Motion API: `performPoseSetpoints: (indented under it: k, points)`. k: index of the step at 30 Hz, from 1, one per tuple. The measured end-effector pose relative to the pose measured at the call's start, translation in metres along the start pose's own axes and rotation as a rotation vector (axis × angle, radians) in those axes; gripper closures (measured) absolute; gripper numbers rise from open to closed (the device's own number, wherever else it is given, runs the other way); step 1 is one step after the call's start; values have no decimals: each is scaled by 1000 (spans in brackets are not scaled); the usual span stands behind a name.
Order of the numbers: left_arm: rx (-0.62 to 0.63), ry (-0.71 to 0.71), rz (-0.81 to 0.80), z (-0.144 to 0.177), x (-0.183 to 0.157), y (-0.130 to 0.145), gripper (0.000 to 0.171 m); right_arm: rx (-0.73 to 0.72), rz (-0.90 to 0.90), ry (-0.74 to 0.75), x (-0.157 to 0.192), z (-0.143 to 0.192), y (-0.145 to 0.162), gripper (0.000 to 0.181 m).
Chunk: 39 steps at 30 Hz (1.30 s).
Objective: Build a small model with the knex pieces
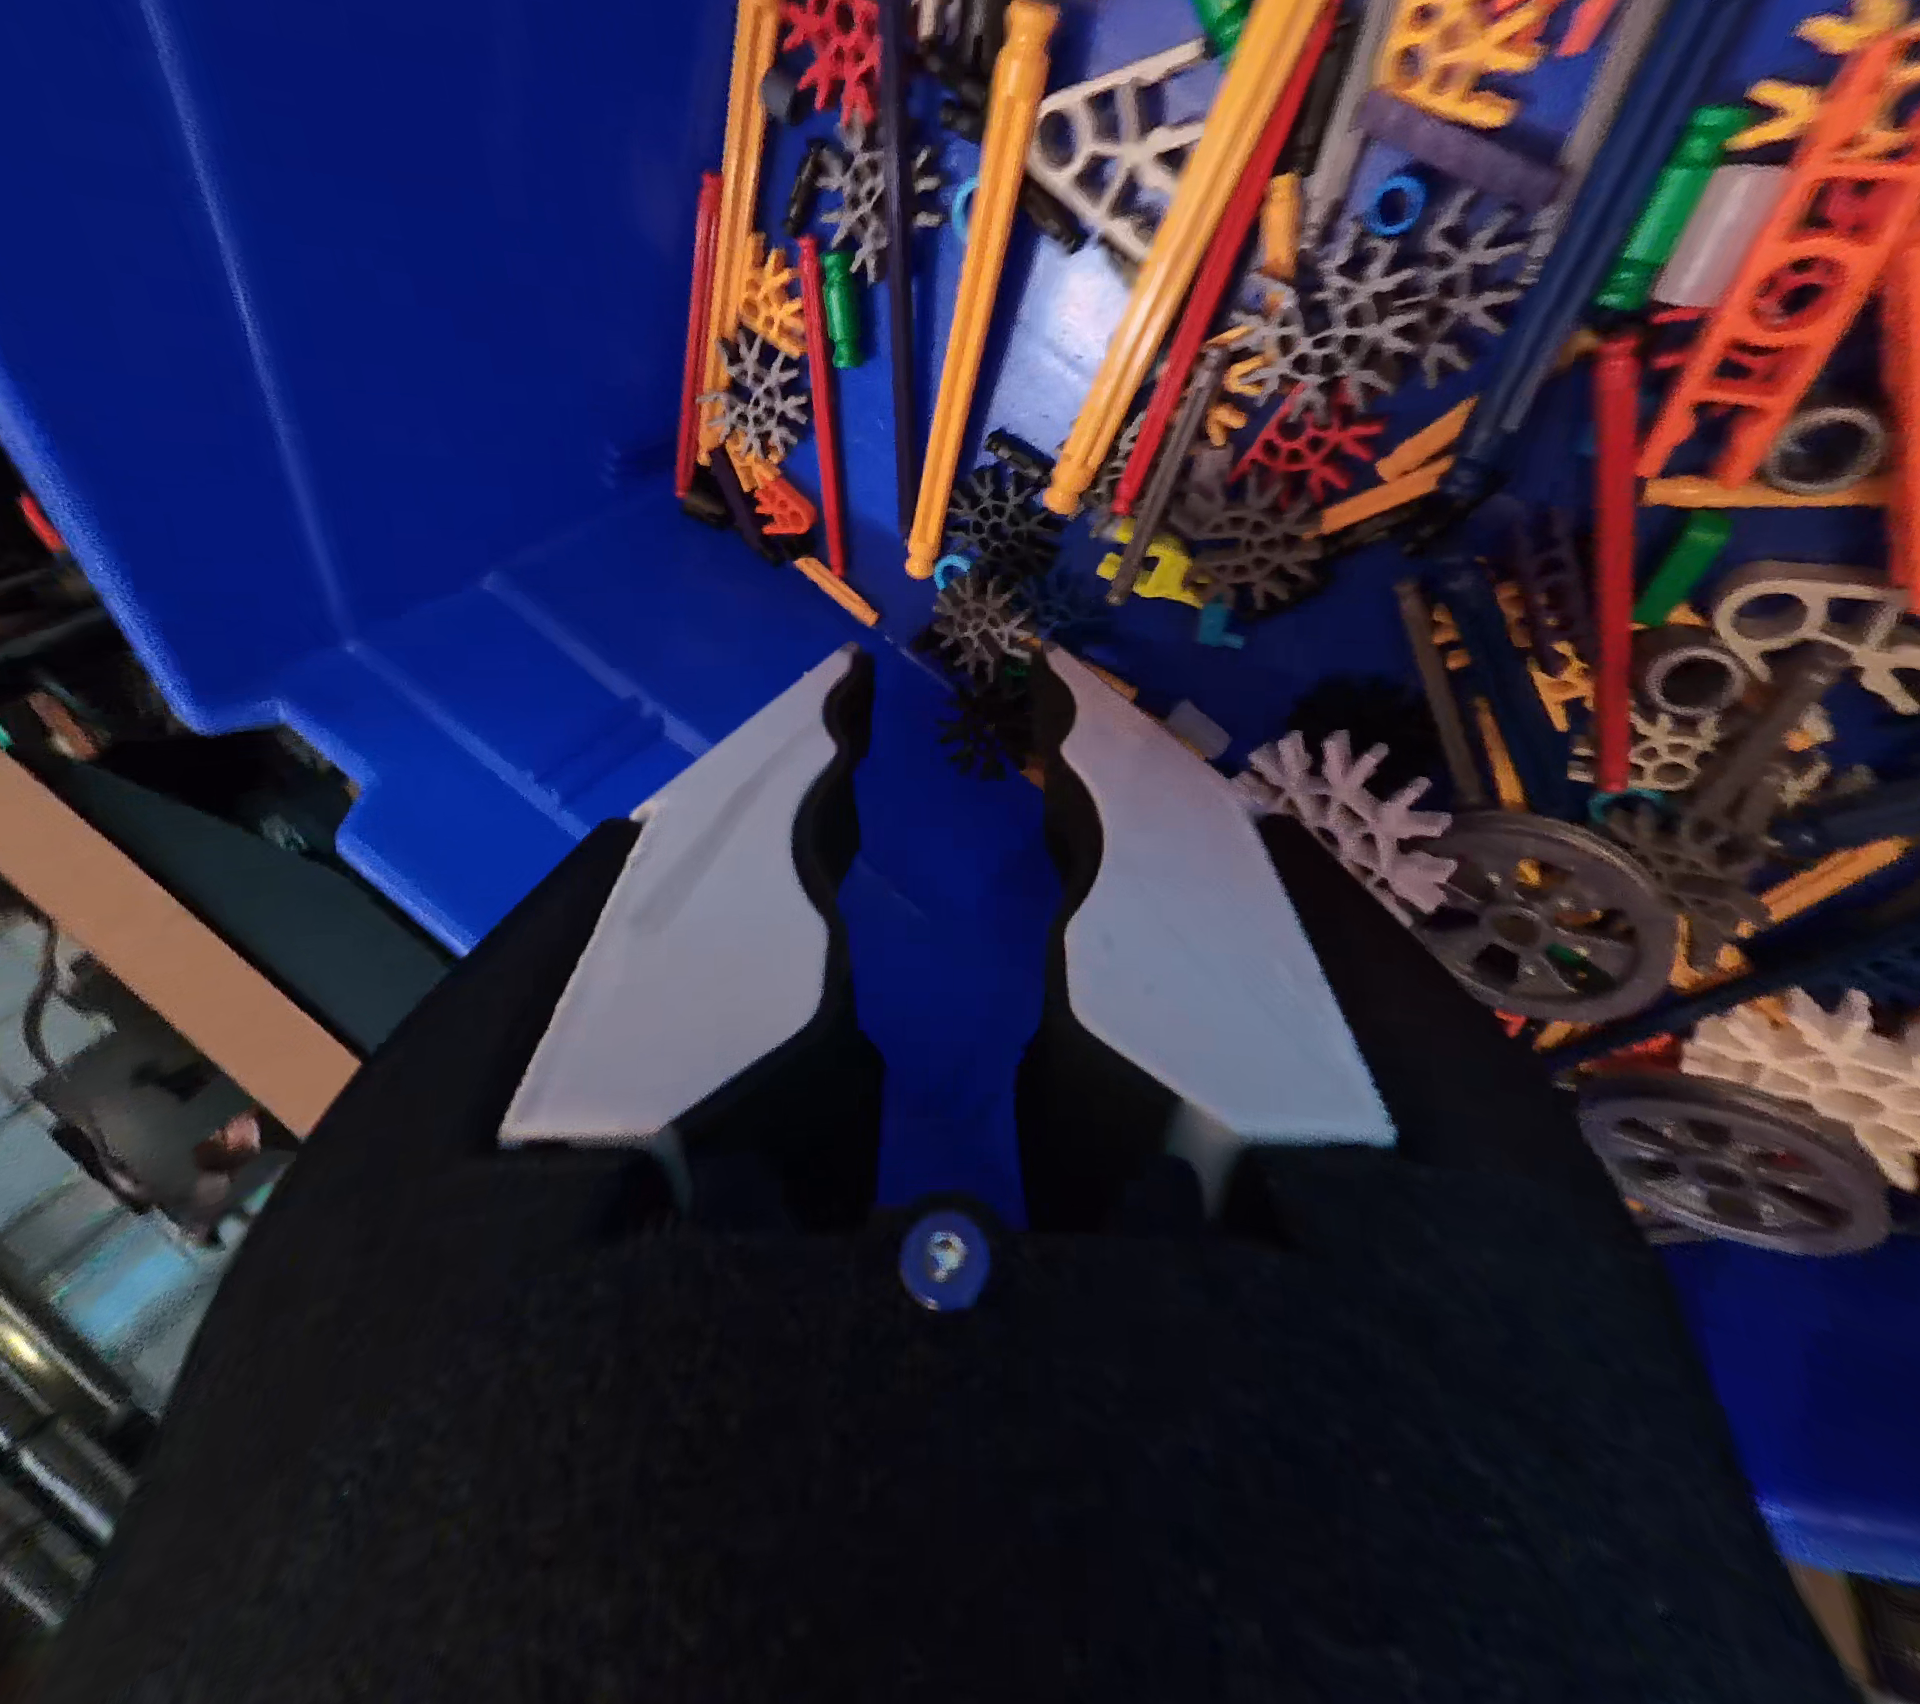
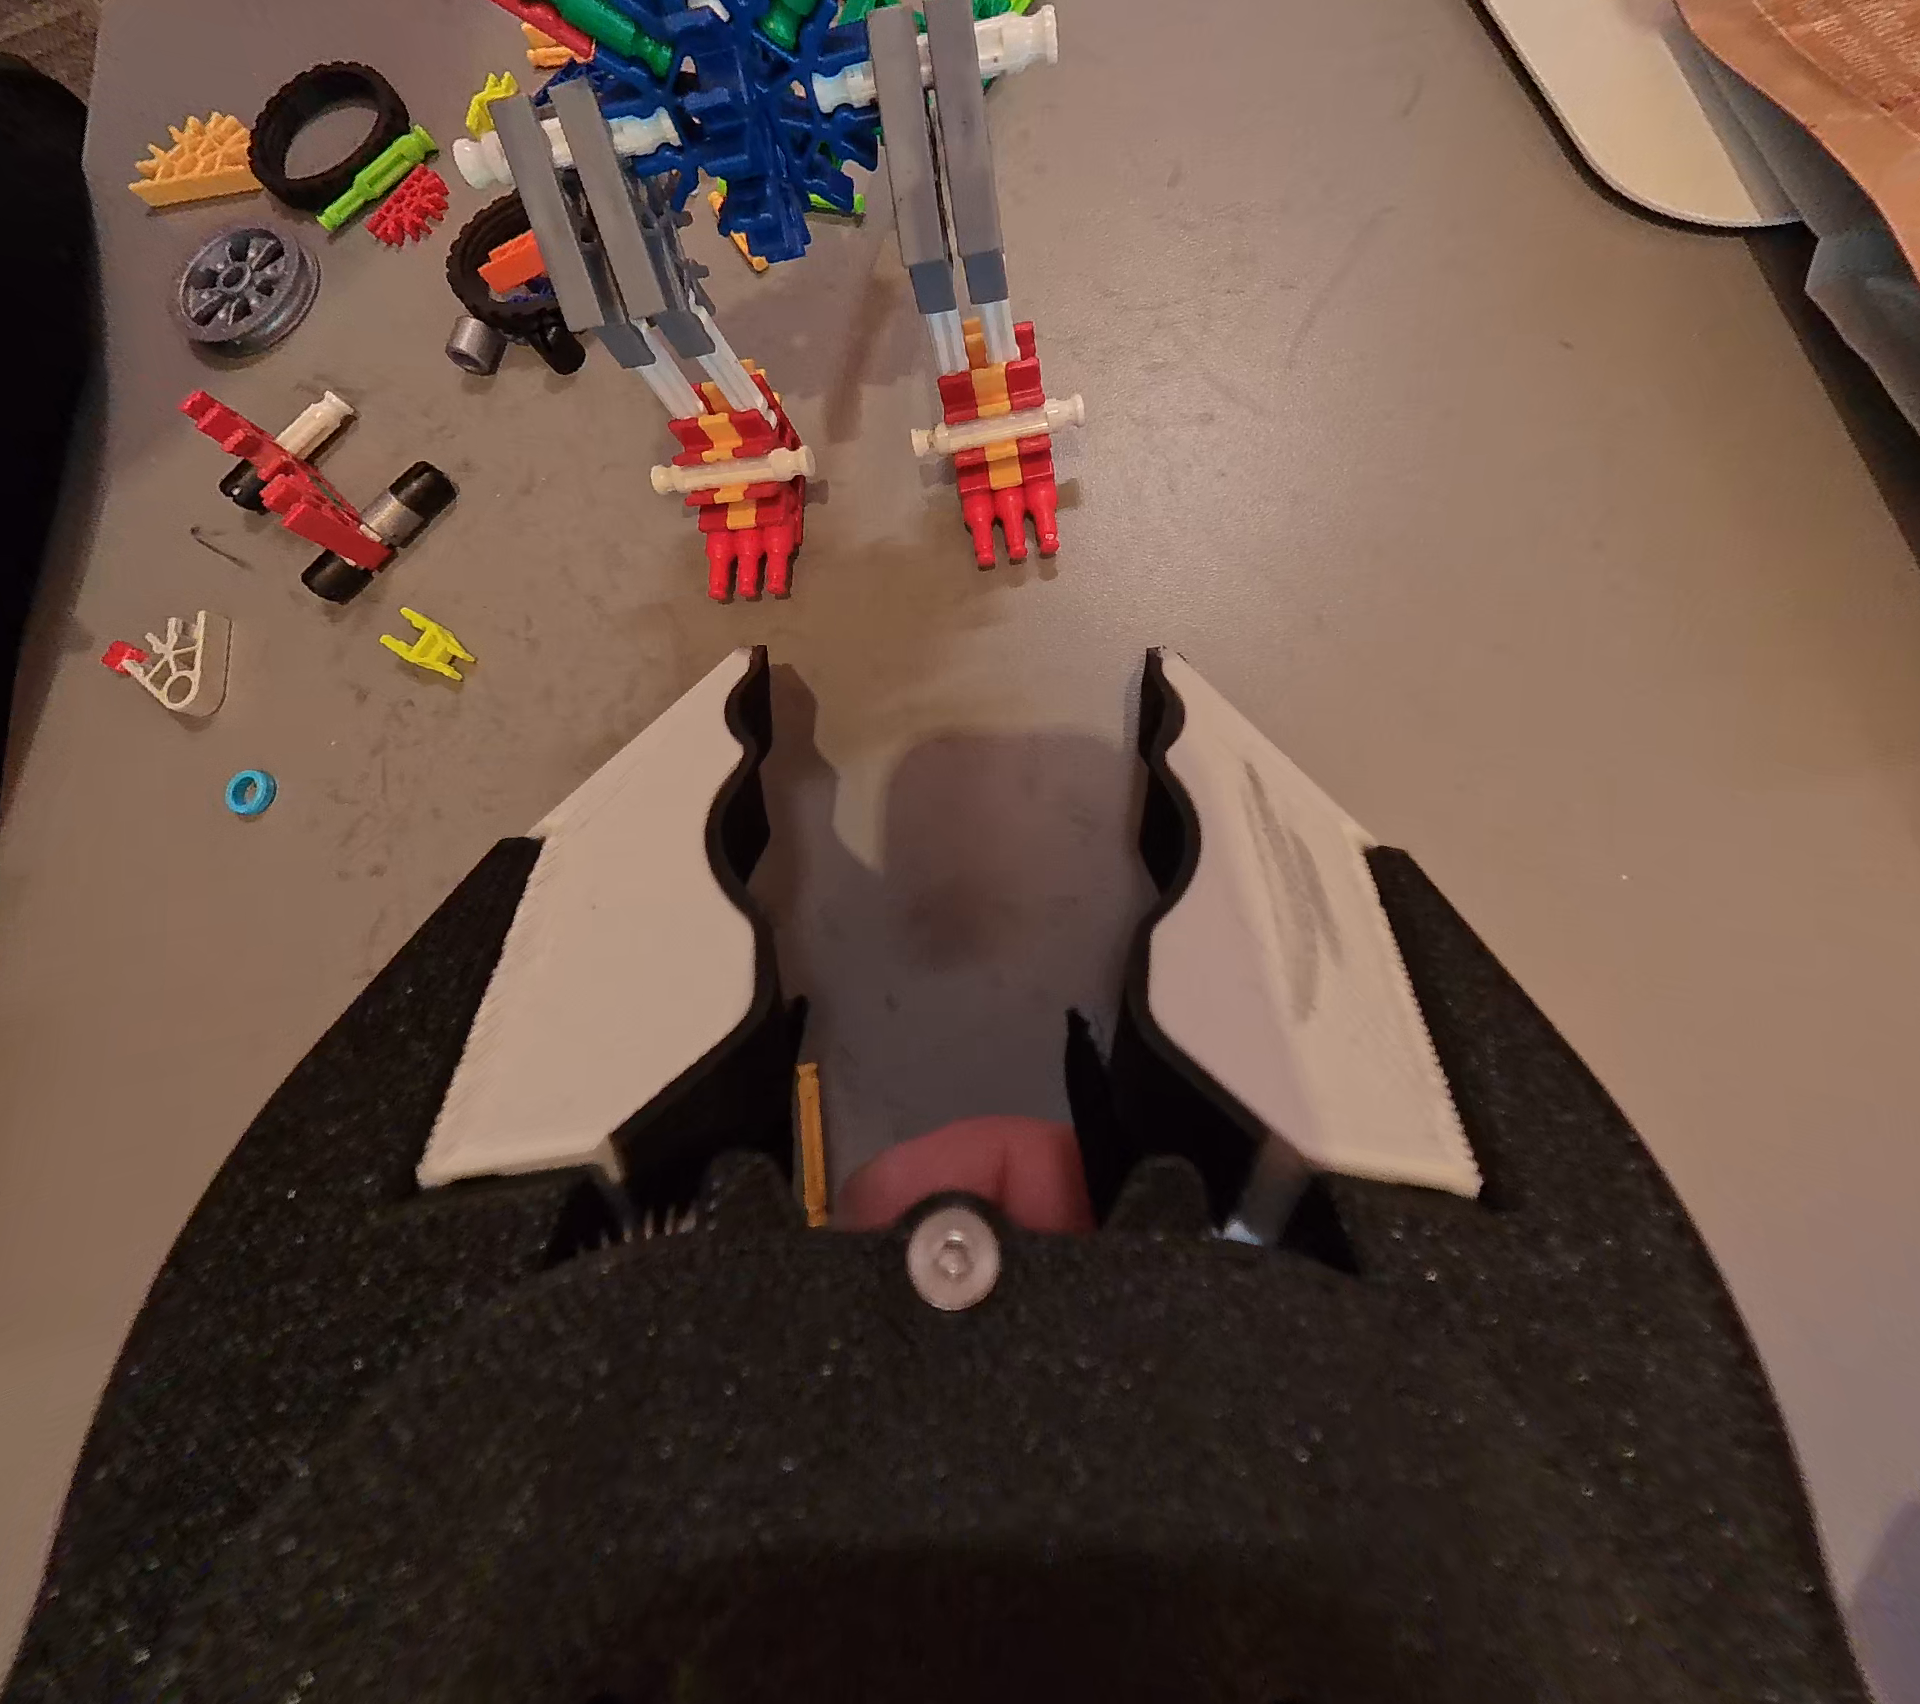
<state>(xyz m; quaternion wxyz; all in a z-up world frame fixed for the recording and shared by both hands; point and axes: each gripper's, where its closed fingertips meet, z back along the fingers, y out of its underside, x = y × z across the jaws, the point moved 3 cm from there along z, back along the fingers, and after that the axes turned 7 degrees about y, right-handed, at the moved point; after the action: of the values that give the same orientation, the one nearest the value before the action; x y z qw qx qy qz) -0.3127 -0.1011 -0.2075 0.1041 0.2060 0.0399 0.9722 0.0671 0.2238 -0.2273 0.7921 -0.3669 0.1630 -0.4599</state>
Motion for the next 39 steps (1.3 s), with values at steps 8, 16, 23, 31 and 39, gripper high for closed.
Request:
performPoseSetpoints:
  k: [8,16,23,31,39]
  points:
    - [26,82,-107,-5,-20,-2,158,0,1,1,0,0,0,110]
    - [33,117,-90,-5,-20,-2,158,1,2,1,0,0,0,110]
    - [-15,106,-134,-2,-21,-7,157,0,0,0,0,0,0,110]
    - [0,130,-160,-3,-23,-7,157,0,0,0,0,0,0,110]
    - [-19,235,-196,3,-43,-7,171,0,1,1,0,0,0,110]
